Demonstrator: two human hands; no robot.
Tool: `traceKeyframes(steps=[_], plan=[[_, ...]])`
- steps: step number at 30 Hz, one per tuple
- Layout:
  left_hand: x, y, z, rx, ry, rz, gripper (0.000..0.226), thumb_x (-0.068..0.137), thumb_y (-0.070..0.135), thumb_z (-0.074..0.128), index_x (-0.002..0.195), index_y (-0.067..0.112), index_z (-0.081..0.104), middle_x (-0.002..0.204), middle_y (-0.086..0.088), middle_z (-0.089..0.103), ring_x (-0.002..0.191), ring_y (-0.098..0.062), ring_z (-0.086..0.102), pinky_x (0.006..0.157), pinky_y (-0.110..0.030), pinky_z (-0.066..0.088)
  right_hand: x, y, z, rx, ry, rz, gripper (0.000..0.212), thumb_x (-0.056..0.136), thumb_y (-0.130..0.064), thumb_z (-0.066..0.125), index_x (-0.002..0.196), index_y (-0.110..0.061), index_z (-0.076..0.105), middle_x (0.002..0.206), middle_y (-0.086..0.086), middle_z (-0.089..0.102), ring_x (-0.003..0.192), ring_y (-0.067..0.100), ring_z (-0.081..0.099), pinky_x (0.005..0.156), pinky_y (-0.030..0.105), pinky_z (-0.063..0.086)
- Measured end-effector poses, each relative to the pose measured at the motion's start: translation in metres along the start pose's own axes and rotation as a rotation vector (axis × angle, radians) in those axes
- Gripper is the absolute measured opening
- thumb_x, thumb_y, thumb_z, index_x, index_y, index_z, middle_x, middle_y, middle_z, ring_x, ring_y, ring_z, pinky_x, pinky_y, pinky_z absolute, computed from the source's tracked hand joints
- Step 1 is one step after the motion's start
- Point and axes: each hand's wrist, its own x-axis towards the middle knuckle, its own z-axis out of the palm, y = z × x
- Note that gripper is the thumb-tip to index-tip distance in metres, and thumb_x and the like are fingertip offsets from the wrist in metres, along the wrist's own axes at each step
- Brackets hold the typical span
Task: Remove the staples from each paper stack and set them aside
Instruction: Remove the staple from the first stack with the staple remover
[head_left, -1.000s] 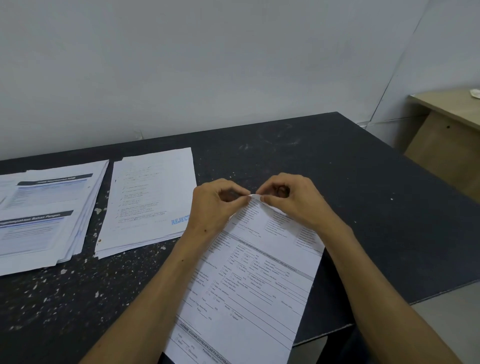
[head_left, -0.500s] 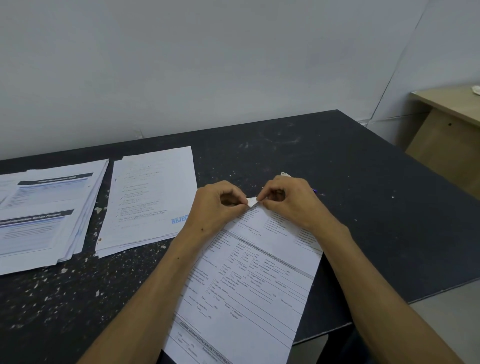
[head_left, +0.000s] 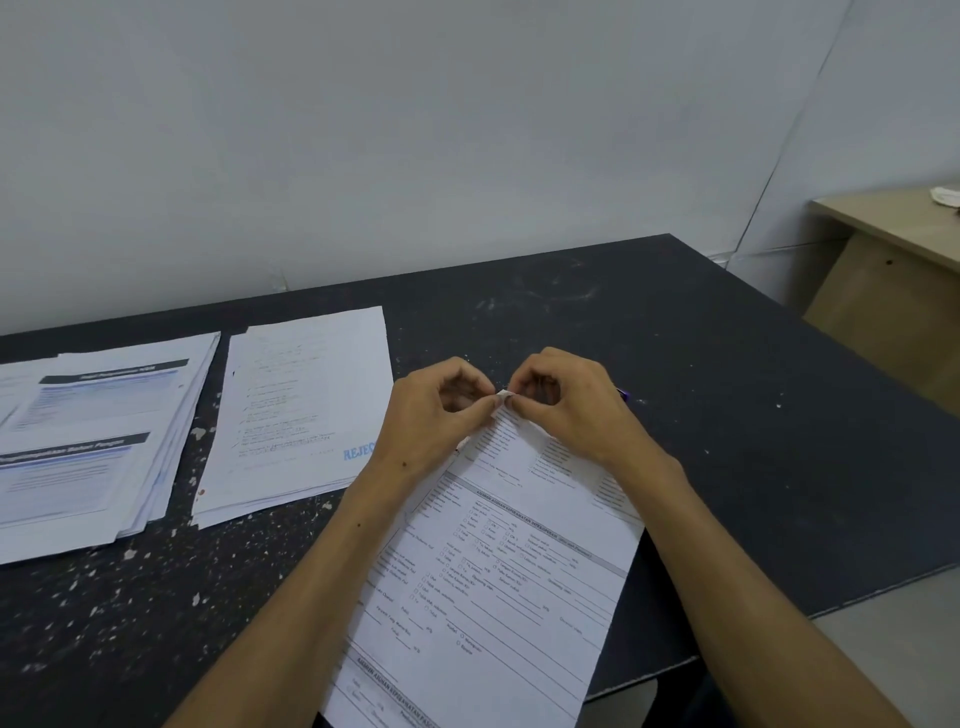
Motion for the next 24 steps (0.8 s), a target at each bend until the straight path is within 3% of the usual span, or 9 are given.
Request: traceKeyframes(steps=[3, 8, 13, 16, 20, 22, 24], plan=[[0.002, 0.008, -0.003, -0.003, -0.014, -0.012, 0.015, 0.090, 0.027, 0.079, 0.102, 0.018, 0.077, 0.092, 0.006, 0.076, 0.071, -0.010, 0.075, 0.066, -0.023, 0.062, 0.002, -0.003, -0.003, 0.085, 0.003, 0.031, 0.010, 0.089, -0.030, 0.081, 0.091, -0.026, 0.072, 0.086, -0.012, 0.063, 0.077, 0.003, 0.057, 0.067, 0.013, 0.045], [0.009, 0.020, -0.013, 0.011, -0.074, -0.055, 0.008, 0.093, 0.031, 0.075, 0.097, 0.026, 0.079, 0.091, 0.010, 0.077, 0.066, -0.013, 0.073, 0.066, -0.017, 0.058, 0.007, -0.006, -0.011, 0.220, -0.058, 0.117, 0.011, 0.089, -0.035, 0.080, 0.093, -0.027, 0.074, 0.092, -0.008, 0.066, 0.082, 0.015, 0.063, 0.069, 0.021, 0.050], [0.014, 0.034, -0.020, -0.038, -0.057, -0.130, 0.007, 0.095, 0.029, 0.074, 0.092, 0.025, 0.078, 0.085, 0.007, 0.076, 0.067, -0.017, 0.073, 0.061, -0.018, 0.057, 0.014, -0.014, -0.021, 0.256, -0.105, 0.175, 0.016, 0.089, -0.038, 0.080, 0.101, -0.029, 0.074, 0.093, -0.011, 0.071, 0.084, 0.007, 0.069, 0.068, 0.018, 0.052], [0.019, 0.043, -0.024, -0.158, -0.013, -0.275, 0.012, 0.096, 0.029, 0.072, 0.091, 0.020, 0.079, 0.075, 0.008, 0.076, 0.064, -0.013, 0.073, 0.057, -0.017, 0.054, 0.015, -0.017, -0.033, 0.216, -0.102, 0.217, 0.029, 0.088, -0.044, 0.079, 0.112, -0.031, 0.069, 0.099, -0.011, 0.069, 0.087, 0.007, 0.069, 0.071, 0.018, 0.051], [0.026, 0.056, -0.037, -0.385, -0.050, -0.497, 0.026, 0.097, 0.031, 0.071, 0.078, 0.015, 0.078, 0.060, -0.001, 0.065, 0.057, -0.011, 0.066, 0.054, -0.020, 0.049, 0.015, -0.015, -0.058, 0.115, -0.241, 0.330, 0.025, 0.088, -0.050, 0.076, 0.103, -0.031, 0.072, 0.095, -0.013, 0.075, 0.079, 0.005, 0.074, 0.072, 0.023, 0.058], [0.029, 0.058, -0.046, -0.473, -0.060, -0.548, 0.031, 0.097, 0.031, 0.070, 0.073, 0.013, 0.074, 0.056, -0.001, 0.057, 0.053, -0.009, 0.058, 0.053, -0.021, 0.045, 0.016, -0.013, -0.076, 0.101, -0.319, 0.382, 0.022, 0.088, -0.044, 0.079, 0.101, -0.027, 0.075, 0.098, -0.011, 0.077, 0.083, 0.010, 0.076, 0.079, 0.032, 0.063], [0.034, 0.053, -0.051, -0.540, -0.054, -0.556, 0.029, 0.095, 0.034, 0.072, 0.081, 0.008, 0.076, 0.057, 0.000, 0.052, 0.054, -0.009, 0.048, 0.053, -0.022, 0.037, 0.018, -0.012, -0.092, 0.149, -0.361, 0.381, 0.016, 0.090, -0.033, 0.079, 0.100, -0.022, 0.077, 0.098, -0.010, 0.079, 0.087, 0.011, 0.077, 0.084, 0.034, 0.063]])
